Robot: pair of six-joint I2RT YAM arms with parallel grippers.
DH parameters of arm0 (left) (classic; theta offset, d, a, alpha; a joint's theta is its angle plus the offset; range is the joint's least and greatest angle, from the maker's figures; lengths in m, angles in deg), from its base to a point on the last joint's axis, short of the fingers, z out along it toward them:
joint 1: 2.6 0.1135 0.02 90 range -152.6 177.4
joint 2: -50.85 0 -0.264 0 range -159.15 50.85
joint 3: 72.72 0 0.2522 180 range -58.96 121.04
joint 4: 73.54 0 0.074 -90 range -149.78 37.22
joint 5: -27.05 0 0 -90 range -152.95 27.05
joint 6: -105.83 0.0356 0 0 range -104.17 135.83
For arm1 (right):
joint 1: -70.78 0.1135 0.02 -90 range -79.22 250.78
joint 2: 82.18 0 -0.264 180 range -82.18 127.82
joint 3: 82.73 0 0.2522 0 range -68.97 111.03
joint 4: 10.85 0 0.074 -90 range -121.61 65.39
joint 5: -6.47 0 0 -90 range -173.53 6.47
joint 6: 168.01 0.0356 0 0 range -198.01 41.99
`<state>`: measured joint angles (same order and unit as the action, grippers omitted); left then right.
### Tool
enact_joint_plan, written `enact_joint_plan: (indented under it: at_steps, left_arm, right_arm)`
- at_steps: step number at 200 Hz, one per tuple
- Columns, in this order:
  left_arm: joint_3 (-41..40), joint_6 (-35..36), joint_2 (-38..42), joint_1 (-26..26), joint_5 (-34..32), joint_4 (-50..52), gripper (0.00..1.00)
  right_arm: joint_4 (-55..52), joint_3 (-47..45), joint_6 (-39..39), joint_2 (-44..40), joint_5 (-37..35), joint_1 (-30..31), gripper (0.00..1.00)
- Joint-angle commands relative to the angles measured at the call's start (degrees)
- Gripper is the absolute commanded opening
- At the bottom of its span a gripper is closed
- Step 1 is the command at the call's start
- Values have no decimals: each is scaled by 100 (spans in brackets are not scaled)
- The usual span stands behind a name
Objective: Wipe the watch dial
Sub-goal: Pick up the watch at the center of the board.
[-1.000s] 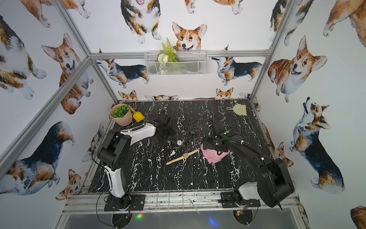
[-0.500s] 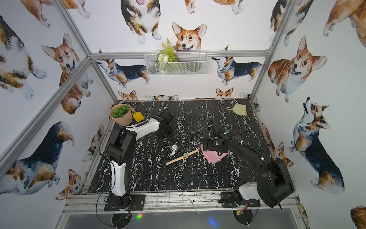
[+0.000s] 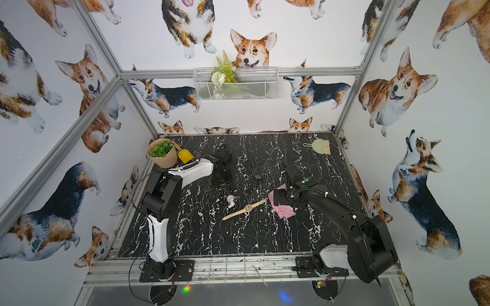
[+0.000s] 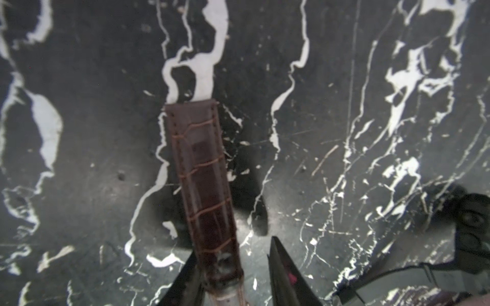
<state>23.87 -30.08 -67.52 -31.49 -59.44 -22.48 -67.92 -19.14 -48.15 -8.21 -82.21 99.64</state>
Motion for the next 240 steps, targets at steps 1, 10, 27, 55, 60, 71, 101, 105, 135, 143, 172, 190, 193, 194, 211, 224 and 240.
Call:
enact_joint_plan:
  at_steps: [1, 10, 27, 55, 60, 71, 101, 105, 135, 143, 172, 190, 193, 194, 211, 224, 240]
  left_arm:
    - [-135, 214, -203, 32, -246, -15, 47]
    - [-112, 231, -246, 32, -213, -47, 48]
    - [-57, 290, -348, 23, -223, -41, 47]
    - [58, 471, -472, 23, -364, 126, 39]
    - [67, 500, -483, 23, -373, 144, 37]
    - [76, 546, -478, 23, -365, 172, 33]
    - [67, 557, -404, 23, -343, 190, 28]
    - [74, 557, -404, 23, -337, 190, 27]
    - [84, 548, -339, 21, -325, 212, 26]
    - [84, 540, -335, 23, -306, 216, 25]
    - [119, 541, -339, 23, -114, 128, 21]
    - [104, 596, -345, 21, 5, 64, 19]
    - [102, 600, -343, 23, 9, 67, 19]
    - [102, 601, -339, 23, 9, 67, 19]
    - [67, 618, -293, 21, 1, 76, 17]
    - [41, 616, -245, 23, 14, 70, 17]
    - [26, 610, -193, 23, 46, 75, 16]
  right_arm:
    - [-156, -82, 72, -128, -68, 12, 100]
    - [-172, -104, 78, -154, -68, 12, 100]
    - [-196, -104, 72, -152, -62, 10, 100]
    - [-225, -104, 65, -124, -53, 13, 100]
    - [-222, -104, 68, -120, -47, 7, 100]
    - [-215, -113, 67, -115, -53, 8, 100]
    - [-189, -70, 64, -76, -62, 10, 100]
    - [-193, -63, 63, -57, -52, 7, 100]
    - [-178, -17, 85, -2, -43, 10, 100]
    - [-182, -24, 97, -10, -44, 10, 100]
    - [-145, -67, 150, -40, -70, 13, 100]
    - [-101, -65, 160, -16, -84, 8, 100]
    - [-99, -65, 153, -8, -78, 10, 100]
    - [-94, -63, 156, -3, -79, 8, 100]
    - [-81, -35, 160, 76, -63, 10, 100]
    - [-81, -17, 152, 125, -43, 9, 100]
    - [-72, -8, 151, 153, -52, 8, 100]
